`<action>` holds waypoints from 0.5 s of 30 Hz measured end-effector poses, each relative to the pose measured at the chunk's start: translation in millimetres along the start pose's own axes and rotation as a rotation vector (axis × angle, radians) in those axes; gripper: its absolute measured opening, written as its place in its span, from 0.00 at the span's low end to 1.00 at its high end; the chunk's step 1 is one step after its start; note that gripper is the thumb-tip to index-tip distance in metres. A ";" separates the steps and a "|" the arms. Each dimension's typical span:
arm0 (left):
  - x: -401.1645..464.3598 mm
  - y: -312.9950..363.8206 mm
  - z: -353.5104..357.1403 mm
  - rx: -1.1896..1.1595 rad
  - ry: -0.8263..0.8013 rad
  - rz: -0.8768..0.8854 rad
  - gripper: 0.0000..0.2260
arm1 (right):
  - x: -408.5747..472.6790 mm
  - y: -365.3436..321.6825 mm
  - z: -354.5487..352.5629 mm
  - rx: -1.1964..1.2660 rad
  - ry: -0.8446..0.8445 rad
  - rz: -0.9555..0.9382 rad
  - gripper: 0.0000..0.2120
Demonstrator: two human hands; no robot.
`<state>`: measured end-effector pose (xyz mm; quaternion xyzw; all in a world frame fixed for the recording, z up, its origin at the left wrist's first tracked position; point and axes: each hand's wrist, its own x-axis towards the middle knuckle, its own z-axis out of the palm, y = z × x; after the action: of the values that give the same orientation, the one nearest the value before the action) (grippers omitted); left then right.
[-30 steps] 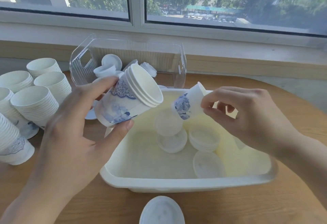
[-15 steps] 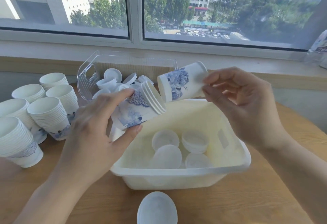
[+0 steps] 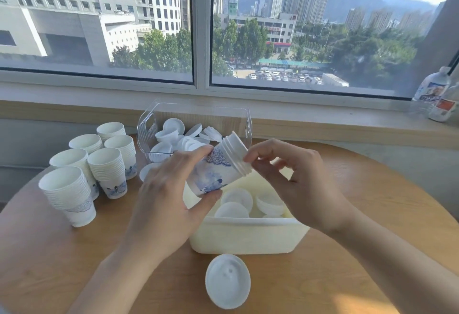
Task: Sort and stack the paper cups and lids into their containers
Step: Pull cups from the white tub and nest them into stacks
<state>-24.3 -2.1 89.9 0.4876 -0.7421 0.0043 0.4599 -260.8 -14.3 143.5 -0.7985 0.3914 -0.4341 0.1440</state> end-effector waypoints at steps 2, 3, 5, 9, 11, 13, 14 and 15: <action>-5.2 1.7 -5.1 -0.006 -0.001 -0.011 0.31 | -4.3 -5.4 5.1 -0.031 -0.022 -0.005 0.06; -8.1 2.4 -8.1 -0.012 -0.002 -0.015 0.32 | -6.4 -8.4 7.7 -0.032 -0.028 -0.002 0.06; -13.9 2.9 -14.5 -0.021 0.001 -0.015 0.34 | -9.6 -15.6 12.1 -0.001 -0.039 -0.004 0.06; -25.9 2.5 -25.9 0.004 0.029 -0.038 0.32 | -11.0 -29.8 16.7 0.124 -0.047 0.035 0.08; -33.4 2.7 -30.1 0.003 0.041 -0.057 0.32 | -11.9 -33.3 21.3 0.172 -0.108 0.101 0.17; -41.4 3.8 -34.7 -0.007 0.037 -0.074 0.33 | -15.1 -36.2 31.4 0.249 -0.192 0.164 0.24; -45.1 4.4 -37.4 -0.010 0.031 -0.081 0.33 | -17.5 -37.7 37.5 0.272 -0.219 0.176 0.26; -48.5 5.2 -39.9 -0.011 0.027 -0.084 0.33 | -20.0 -39.1 43.7 0.276 -0.229 0.178 0.28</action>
<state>4.0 53.7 82.0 0.5158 -0.7146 -0.0125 0.4724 -212.4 21.4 128.8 -0.7776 0.3780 -0.3758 0.3335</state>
